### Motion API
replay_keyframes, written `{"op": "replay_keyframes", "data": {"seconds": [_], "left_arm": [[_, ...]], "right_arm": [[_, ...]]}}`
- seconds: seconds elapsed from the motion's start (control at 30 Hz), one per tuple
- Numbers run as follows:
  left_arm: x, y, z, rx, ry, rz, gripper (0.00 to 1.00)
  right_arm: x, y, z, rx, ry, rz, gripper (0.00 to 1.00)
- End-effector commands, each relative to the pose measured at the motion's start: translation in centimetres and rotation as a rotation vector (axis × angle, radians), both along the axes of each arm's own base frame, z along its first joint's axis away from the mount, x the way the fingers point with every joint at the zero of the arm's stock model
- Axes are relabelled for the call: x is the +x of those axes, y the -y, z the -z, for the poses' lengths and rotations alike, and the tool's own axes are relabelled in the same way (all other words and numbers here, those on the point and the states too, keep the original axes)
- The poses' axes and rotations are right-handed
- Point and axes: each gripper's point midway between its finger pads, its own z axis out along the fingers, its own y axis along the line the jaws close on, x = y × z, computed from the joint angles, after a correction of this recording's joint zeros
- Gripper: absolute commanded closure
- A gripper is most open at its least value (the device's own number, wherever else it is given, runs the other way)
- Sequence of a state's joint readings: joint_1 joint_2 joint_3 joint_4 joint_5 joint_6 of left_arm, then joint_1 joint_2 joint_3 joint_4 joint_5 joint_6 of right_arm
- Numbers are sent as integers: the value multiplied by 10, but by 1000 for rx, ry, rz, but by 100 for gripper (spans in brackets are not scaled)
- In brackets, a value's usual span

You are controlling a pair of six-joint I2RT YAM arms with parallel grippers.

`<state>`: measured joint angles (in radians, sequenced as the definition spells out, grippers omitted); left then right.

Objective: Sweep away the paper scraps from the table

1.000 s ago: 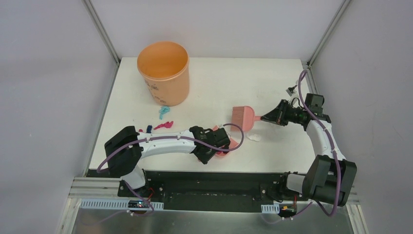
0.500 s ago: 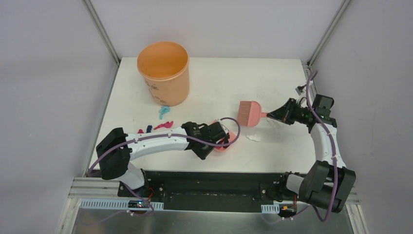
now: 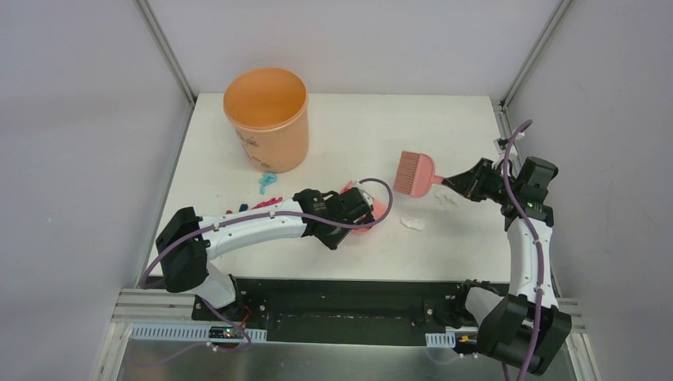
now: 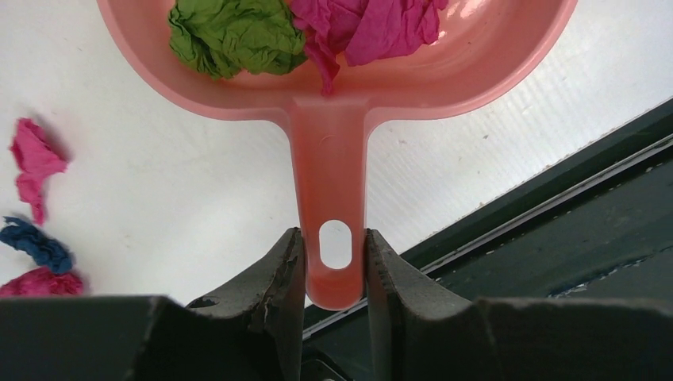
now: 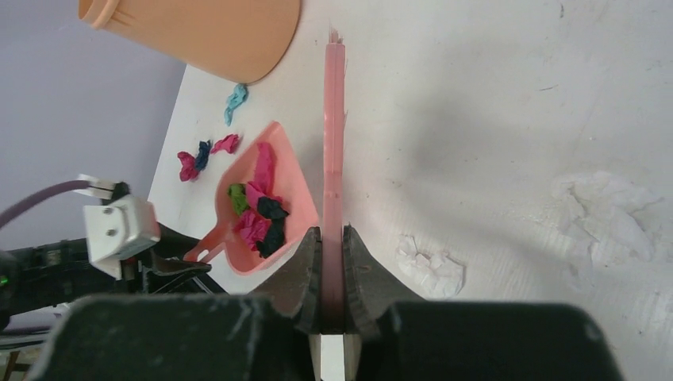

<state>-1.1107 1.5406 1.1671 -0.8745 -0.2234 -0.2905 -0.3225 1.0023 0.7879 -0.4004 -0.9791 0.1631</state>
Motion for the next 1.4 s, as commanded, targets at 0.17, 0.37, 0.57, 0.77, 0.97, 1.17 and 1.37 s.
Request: {"op": "replay_keyframes", "data": {"seconds": [0.17,0.37,0.57,0.77,0.97,1.17,1.37], "left_arm": [[42,-7,-85,-68,146,-39,100],[68,-24,-126,-86,213,-77,100],[102,-55,-162,-110,277,-157,100],[131,-79,-193,-180,325,-248,100],[149,-90,-215,-230,358,-303,100],[169,-84,-220,-319,313,-335,100],[192,-75,-232,-422,309,-369,100]], "right_arm": [[14,18,1,-55,14,83,100],[16,19,3,-46,-1,81,100],[18,21,7,-52,-17,90,100],[18,21,8,-57,-18,84,100],[17,21,7,-62,-13,82,100],[17,20,5,-65,-4,72,100],[16,21,5,-71,-1,69,100]]}}
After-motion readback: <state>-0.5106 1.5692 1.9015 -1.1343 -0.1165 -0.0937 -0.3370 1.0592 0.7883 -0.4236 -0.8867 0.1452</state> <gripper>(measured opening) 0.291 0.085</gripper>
